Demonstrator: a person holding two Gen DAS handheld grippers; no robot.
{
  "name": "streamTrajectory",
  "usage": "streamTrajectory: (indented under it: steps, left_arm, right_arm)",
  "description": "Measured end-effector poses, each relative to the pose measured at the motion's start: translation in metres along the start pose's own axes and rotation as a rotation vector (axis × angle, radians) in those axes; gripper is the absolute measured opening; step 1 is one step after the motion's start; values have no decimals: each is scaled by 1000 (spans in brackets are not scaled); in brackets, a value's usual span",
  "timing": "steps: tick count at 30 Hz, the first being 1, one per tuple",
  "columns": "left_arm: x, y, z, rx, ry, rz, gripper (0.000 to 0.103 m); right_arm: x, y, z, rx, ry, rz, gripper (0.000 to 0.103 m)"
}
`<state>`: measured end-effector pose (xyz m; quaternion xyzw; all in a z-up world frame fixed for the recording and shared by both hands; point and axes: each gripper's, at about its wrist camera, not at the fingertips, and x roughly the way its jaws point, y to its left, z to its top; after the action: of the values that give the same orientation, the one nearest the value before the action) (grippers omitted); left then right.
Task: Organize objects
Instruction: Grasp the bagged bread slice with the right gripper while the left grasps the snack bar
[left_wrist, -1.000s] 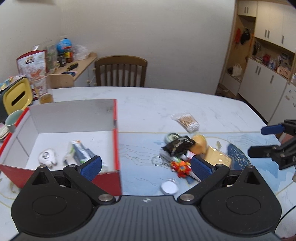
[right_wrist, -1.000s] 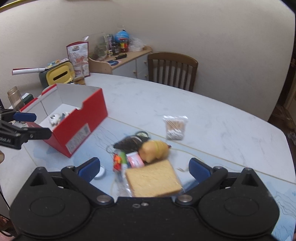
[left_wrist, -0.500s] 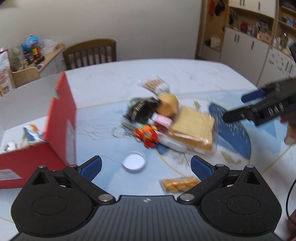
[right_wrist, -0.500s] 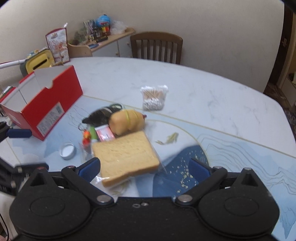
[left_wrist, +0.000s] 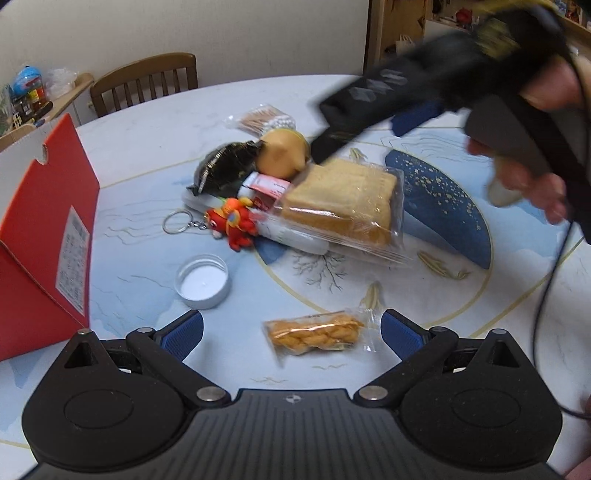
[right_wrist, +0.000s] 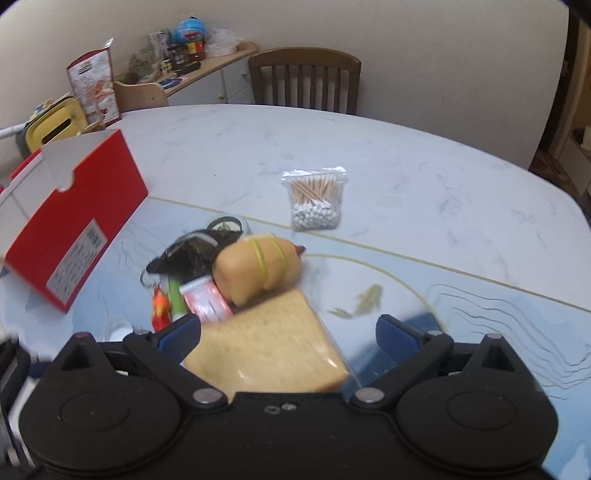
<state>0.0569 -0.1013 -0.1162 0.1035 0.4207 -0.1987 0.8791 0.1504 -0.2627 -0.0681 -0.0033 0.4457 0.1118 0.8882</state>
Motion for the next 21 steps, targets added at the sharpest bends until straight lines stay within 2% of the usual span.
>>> streamTrajectory:
  steps: [5,10,21]
  left_arm:
    - [4,-8,-2,15,2,5,103]
    - [6,-9,-3,9,6,21,103]
    - [14,-9,-2,-2,25,11,103]
  right_arm:
    - [21,13,8,29,22,-49,101]
    - [37,20,7,-5,47,-106,101]
    - [22,13,-31,-162,76,-123,102]
